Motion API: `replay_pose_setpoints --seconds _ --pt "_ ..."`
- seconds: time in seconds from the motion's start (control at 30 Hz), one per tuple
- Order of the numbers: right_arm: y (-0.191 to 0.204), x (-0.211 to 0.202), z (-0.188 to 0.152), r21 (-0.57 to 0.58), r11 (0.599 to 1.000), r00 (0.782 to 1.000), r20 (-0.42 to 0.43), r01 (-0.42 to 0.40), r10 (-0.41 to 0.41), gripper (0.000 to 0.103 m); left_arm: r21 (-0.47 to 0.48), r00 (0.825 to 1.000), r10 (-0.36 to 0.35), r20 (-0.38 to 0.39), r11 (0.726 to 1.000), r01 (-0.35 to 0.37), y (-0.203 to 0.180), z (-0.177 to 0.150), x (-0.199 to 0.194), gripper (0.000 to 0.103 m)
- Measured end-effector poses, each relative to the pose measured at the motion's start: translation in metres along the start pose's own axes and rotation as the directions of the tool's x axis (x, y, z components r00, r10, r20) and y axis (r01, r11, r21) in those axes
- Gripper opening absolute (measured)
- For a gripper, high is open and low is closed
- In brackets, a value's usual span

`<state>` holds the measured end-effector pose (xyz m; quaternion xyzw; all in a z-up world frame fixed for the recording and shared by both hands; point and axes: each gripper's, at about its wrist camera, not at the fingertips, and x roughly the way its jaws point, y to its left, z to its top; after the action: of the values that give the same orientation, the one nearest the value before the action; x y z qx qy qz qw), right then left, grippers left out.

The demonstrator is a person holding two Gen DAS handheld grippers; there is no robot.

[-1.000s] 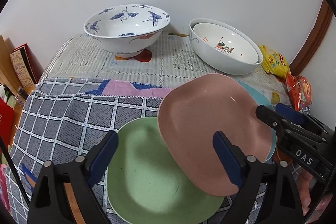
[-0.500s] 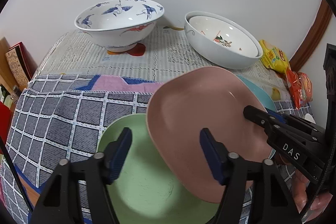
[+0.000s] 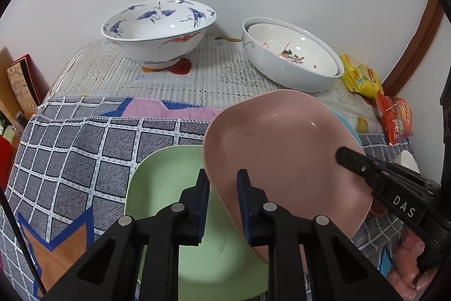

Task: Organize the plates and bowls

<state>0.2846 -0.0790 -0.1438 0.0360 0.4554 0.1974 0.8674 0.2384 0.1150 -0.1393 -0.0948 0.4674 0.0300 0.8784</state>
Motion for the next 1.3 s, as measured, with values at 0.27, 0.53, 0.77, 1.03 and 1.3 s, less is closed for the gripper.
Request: replay_pose_setpoints --seconds 0.27,0.53,0.77,1.03,1.3 --pt "0.006 -0.033 -0.01 0.002 1.0 0.999 0.034 0.019 -0.019 0.008 -0.006 0.999 -0.026 0.02 1.0 0.026 -0.006 -0.004 -0.023 0.018" --pt "0.009 -0.066 -0.024 0.025 1.0 0.998 0.058 0.017 -0.018 0.008 0.01 0.997 -0.053 0.057 0.999 0.052 -0.012 -0.012 -0.056 0.018" --pt "0.016 -0.097 -0.038 0.03 0.999 0.995 0.094 0.018 -0.021 0.008 0.022 0.995 -0.063 0.084 0.998 0.061 -0.016 -0.021 -0.08 0.018" --pt "0.022 -0.118 -0.051 0.034 0.999 0.993 0.116 0.021 -0.025 0.008 0.028 0.993 -0.076 0.094 0.997 0.073 -0.017 -0.032 -0.097 0.018" --pt "0.028 -0.126 -0.056 0.04 0.999 0.991 0.128 0.018 -0.023 0.008 0.027 0.991 -0.08 0.104 0.997 0.078 -0.012 -0.037 -0.106 0.018"
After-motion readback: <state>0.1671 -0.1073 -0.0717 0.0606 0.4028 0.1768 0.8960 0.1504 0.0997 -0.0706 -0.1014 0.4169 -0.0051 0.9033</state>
